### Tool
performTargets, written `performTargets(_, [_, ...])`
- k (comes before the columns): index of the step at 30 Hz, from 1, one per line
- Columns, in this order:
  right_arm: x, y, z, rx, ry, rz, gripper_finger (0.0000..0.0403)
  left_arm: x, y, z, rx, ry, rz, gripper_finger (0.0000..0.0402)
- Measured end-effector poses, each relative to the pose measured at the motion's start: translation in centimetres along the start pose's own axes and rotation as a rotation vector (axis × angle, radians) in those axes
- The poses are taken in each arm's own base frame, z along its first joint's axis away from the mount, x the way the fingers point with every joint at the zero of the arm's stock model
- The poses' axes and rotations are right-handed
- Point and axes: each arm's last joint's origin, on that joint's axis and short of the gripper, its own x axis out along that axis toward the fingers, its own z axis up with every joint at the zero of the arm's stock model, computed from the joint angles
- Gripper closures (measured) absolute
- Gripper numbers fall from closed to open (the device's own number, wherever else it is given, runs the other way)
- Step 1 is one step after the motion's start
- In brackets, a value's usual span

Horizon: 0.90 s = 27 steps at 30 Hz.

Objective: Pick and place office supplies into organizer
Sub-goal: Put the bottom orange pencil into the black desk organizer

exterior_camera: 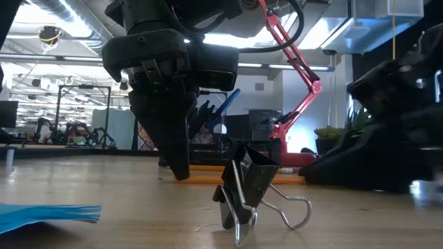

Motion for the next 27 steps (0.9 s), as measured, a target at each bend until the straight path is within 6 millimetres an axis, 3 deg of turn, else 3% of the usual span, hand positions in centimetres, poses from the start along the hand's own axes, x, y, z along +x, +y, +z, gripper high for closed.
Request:
performTargets(19, [0.01,0.21,-0.03,-0.004,0.008,0.082,0.0244,-0.01,0.0,-0.06,0.035,0.006,-0.001,0.0398])
performTargets(27, [-0.22,0.53,0.57,0.085,0.062,0.172,0.0244,-0.03,-0.06,-0.18,0.034,0.033,-0.039,0.0398])
